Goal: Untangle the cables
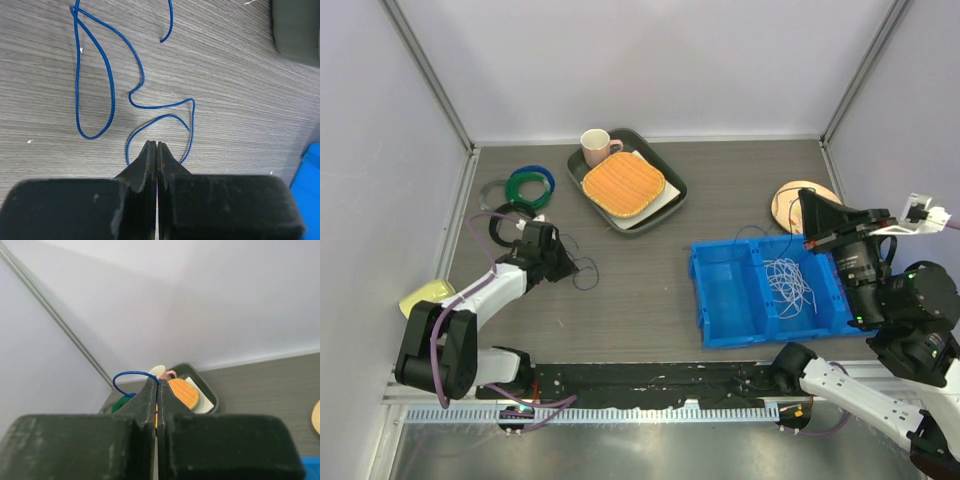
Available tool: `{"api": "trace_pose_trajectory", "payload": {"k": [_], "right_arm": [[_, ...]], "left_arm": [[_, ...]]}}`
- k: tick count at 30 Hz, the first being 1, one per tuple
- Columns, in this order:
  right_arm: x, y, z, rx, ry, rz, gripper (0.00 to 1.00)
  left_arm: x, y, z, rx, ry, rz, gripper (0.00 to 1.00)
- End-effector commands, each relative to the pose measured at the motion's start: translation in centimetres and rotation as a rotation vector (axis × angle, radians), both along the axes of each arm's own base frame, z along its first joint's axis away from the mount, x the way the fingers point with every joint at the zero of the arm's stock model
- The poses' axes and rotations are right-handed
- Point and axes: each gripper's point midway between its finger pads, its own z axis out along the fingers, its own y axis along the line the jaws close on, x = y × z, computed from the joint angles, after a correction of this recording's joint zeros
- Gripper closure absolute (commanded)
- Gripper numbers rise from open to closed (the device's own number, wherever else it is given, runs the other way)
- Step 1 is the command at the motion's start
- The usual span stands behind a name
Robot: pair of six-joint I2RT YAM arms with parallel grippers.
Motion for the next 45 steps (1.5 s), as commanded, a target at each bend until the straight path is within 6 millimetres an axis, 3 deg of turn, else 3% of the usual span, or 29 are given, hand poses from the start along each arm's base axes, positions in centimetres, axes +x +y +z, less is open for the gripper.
{"api": "trace_pose_trajectory", "payload": {"k": [1, 5, 10, 13, 14, 17, 22, 25, 28, 31, 34, 35, 36, 37, 38, 39, 40, 45], "right_arm": [[0.6, 0.4, 3.3, -0.018, -0.075, -0.015, 0.99], [2.1, 1.1, 5.5, -0.063, -0.086, -0.057, 0.99], [2.6, 2.1, 5.6, -0.059, -0.076, -0.038, 0.99], [1.9, 0.8, 8.1, -0.017, -0.143, -0.067, 0.99], [1.2, 0.0, 10.2, 0.014, -0.190, -0.079, 0.99], [0.8, -0.4, 13.4, 0.034, -0.247, -0.087, 0.99], [-0.3, 2.7, 17.2, 0.103, -0.417, 0.068, 0.99], [-0.2, 5.0, 17.8, 0.117, -0.444, 0.158, 0.99], [0.0, 6.0, 18.3, 0.110, -0.437, 0.192, 0.99], [1.5, 6.8, 16.9, 0.056, -0.384, 0.164, 0.99], [2.0, 5.2, 15.1, 0.044, -0.350, 0.080, 0.99], [3.1, 5.1, 12.9, 0.026, -0.304, 0.039, 0.99], [2.3, 3.7, 12.6, 0.051, -0.311, 0.015, 0.99], [2.9, 3.9, 10.5, 0.040, -0.284, -0.001, 0.99], [2.9, 3.6, 9.6, 0.045, -0.276, -0.012, 0.99], [2.0, 2.2, 9.4, 0.072, -0.289, -0.032, 0.99], [2.4, 2.5, 7.5, 0.057, -0.268, -0.034, 0.99], [2.0, 1.6, 4.8, 0.066, -0.223, -0.043, 0.99]], "left_arm": [[1.1, -0.6, 1.7, -0.032, -0.081, -0.022, 1.00], [1.0, -0.6, 1.7, -0.032, -0.081, -0.025, 1.00], [0.9, -0.2, 1.8, -0.019, -0.092, -0.011, 1.00], [1.0, -0.3, 1.9, -0.023, -0.094, -0.014, 1.00], [1.1, -0.4, 1.9, -0.026, -0.095, -0.016, 1.00], [1.1, -0.4, 1.6, -0.024, -0.086, -0.018, 1.00], [1.1, -0.4, 1.5, -0.025, -0.081, -0.019, 1.00], [1.0, -0.4, 1.4, -0.024, -0.081, -0.019, 1.00], [0.9, -0.3, 1.4, -0.019, -0.084, -0.014, 1.00], [0.9, -0.2, 1.4, -0.018, -0.084, -0.013, 1.00], [0.8, -0.2, 1.3, -0.015, -0.083, -0.011, 1.00], [0.8, -0.2, 1.3, -0.017, -0.084, -0.013, 1.00], [0.9, -0.2, 1.3, -0.018, -0.084, -0.013, 1.00], [0.9, -0.2, 1.4, -0.018, -0.086, -0.011, 1.00], [0.8, -0.2, 1.3, -0.018, -0.083, -0.012, 1.00], [0.9, -0.2, 1.3, -0.018, -0.083, -0.010, 1.00], [0.9, -0.2, 1.3, -0.018, -0.083, -0.012, 1.00], [0.9, -0.1, 1.1, -0.013, -0.079, -0.008, 1.00]]}}
